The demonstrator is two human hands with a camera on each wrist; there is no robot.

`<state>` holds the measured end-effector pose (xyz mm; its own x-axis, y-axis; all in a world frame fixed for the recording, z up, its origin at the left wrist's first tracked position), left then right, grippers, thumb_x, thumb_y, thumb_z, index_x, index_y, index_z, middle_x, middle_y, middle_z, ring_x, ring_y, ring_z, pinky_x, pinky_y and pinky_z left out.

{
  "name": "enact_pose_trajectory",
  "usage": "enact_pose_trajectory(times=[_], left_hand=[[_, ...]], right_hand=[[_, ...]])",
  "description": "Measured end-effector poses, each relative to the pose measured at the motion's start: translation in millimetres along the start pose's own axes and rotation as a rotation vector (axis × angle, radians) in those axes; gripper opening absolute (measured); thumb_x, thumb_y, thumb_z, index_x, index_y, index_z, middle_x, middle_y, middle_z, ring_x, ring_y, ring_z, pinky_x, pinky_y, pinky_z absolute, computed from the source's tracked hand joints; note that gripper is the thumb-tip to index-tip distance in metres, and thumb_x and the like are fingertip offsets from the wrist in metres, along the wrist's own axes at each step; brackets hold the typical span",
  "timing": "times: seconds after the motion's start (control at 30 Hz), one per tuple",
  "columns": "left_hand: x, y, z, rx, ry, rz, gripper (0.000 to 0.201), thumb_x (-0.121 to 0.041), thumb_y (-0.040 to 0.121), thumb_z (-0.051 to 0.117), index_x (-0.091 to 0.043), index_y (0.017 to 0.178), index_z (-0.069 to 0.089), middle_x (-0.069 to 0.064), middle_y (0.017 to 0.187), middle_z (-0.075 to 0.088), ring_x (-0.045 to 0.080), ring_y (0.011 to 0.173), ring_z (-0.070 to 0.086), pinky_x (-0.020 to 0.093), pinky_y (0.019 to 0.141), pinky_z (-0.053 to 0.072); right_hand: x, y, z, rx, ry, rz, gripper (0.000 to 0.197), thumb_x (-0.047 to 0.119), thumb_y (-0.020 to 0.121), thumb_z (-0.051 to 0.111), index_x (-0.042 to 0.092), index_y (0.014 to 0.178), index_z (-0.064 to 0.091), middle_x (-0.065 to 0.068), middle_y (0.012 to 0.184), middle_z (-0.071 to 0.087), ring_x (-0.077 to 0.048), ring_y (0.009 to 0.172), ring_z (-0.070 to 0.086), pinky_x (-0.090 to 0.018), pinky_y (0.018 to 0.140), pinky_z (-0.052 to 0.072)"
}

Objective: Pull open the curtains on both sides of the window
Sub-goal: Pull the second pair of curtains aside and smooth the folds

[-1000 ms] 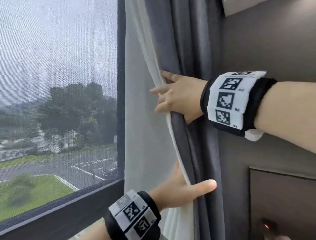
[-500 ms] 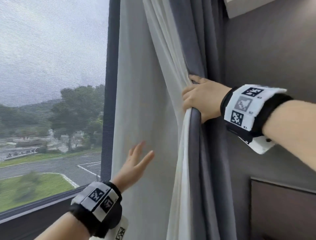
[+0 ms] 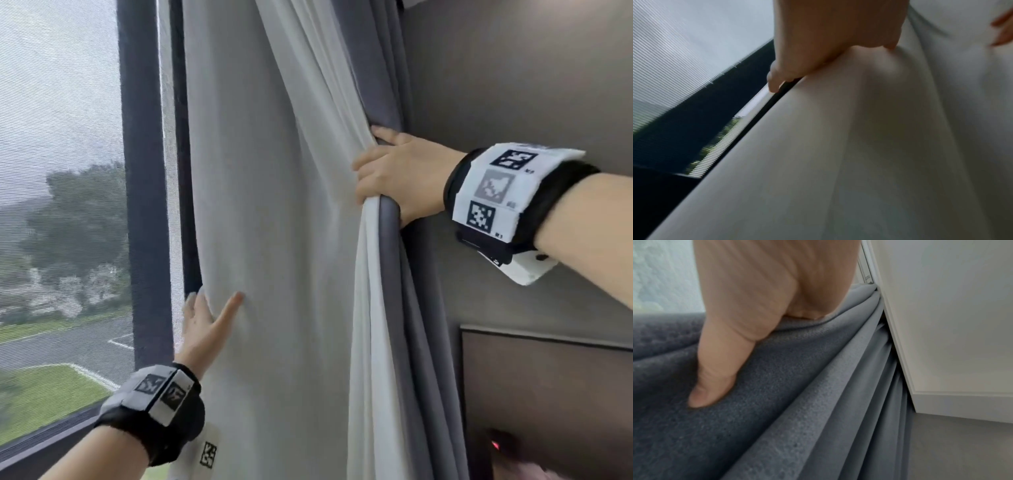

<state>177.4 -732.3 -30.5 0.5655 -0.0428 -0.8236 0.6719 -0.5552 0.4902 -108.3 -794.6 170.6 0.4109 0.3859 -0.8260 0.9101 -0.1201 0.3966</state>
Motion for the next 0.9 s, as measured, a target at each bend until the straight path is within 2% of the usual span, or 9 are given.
enact_pose_trajectory(times=[0.1,0.2,0.27,0.33,0.43,0.53,0.63,0.77,0.9], left_hand=[[-9,-10,31,0.216,-0.111,0.054,0.118,-0.087,0.058,0.041,-0.016,0.147,0.012,0.000,0.159,-0.002,-0.005,0.135,0.000,0.021,0.109,0.005],[-21,-17,59,0.481,-0.177,0.089,0.116,-0.085,0.056,0.044,-0.017,0.147,0.016,-0.001,0.155,0.019,0.002,0.135,0.028,0.020,0.110,0.026],[-32,-21,74,0.621,-0.169,0.117,0.104,-0.079,0.066,0.043,-0.021,0.146,0.014,-0.012,0.146,0.028,-0.007,0.119,0.040,0.002,0.086,0.041],[-45,-25,85,0.718,-0.183,0.152,0.092,-0.070,0.068,0.046,-0.025,0.143,0.019,-0.020,0.135,0.039,-0.018,0.104,0.045,-0.002,0.065,0.042],[-60,-28,99,0.809,-0.208,0.234,0.082,-0.067,0.057,0.048,-0.033,0.130,0.029,-0.028,0.117,0.044,-0.028,0.091,0.047,-0.005,0.063,0.041],[-64,-26,112,0.890,-0.174,0.279,0.088,-0.071,0.053,0.047,-0.034,0.132,0.034,-0.023,0.119,0.049,-0.017,0.104,0.045,0.002,0.076,0.042],[-65,-17,121,0.925,-0.173,0.313,0.097,-0.067,0.052,0.052,-0.019,0.135,0.037,0.004,0.131,0.051,0.013,0.127,0.047,0.027,0.102,0.042],[-66,-11,121,0.984,-0.225,0.350,0.108,-0.070,0.052,0.054,-0.028,0.145,0.020,-0.013,0.150,0.030,0.004,0.137,0.030,0.027,0.114,0.030],[-70,-6,126,0.986,-0.276,0.401,0.099,-0.060,0.067,0.057,-0.027,0.147,0.010,-0.013,0.155,0.021,0.002,0.141,0.021,0.029,0.116,0.022]], right_hand=[[6,14,7,-0.018,0.015,-0.003,0.050,0.045,0.067,0.069,0.030,0.113,0.059,0.006,0.119,0.058,-0.010,0.133,0.034,-0.037,0.112,-0.008],[14,30,13,-0.021,0.052,-0.012,0.079,0.042,0.066,0.073,0.030,0.135,0.039,0.002,0.132,0.053,-0.011,0.137,0.028,-0.037,0.113,-0.006],[18,37,16,-0.003,0.048,-0.017,0.104,0.037,0.064,0.076,0.032,0.147,0.014,0.002,0.141,0.044,-0.011,0.140,0.023,-0.038,0.114,-0.005],[22,44,18,0.029,0.002,-0.032,0.127,0.032,0.061,0.080,0.036,0.145,-0.015,0.001,0.154,0.025,-0.013,0.144,0.014,-0.041,0.115,-0.002],[32,52,18,0.019,-0.093,-0.089,0.136,0.026,0.060,0.082,0.039,0.130,-0.034,-0.001,0.160,-0.011,-0.018,0.147,-0.007,-0.044,0.114,-0.004],[42,64,15,0.003,-0.261,-0.153,0.127,0.019,0.065,0.076,0.032,0.142,-0.025,-0.004,0.158,-0.018,-0.022,0.145,-0.017,-0.048,0.108,-0.013],[46,80,16,0.082,-0.363,-0.211,0.105,0.023,0.069,0.071,0.030,0.149,0.004,-0.002,0.160,-0.008,-0.023,0.144,-0.019,-0.051,0.103,-0.020],[43,92,22,0.238,-0.336,-0.181,0.080,0.037,0.069,0.071,0.030,0.140,0.034,0.007,0.153,0.028,-0.019,0.147,-0.009,-0.053,0.112,-0.012],[42,95,34,0.301,-0.320,-0.103,0.068,0.037,0.072,0.063,0.035,0.136,0.041,0.012,0.142,0.045,-0.015,0.147,0.001,-0.052,0.112,-0.012]])
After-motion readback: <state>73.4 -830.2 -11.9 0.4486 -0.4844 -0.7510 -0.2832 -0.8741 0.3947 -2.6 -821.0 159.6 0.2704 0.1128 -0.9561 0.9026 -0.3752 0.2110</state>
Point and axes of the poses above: each hand's wrist, its own y-axis towards the middle knuckle, its own z-axis out of the palm, x = y × z, the point moved 2 cm from there along y, towards the middle knuckle
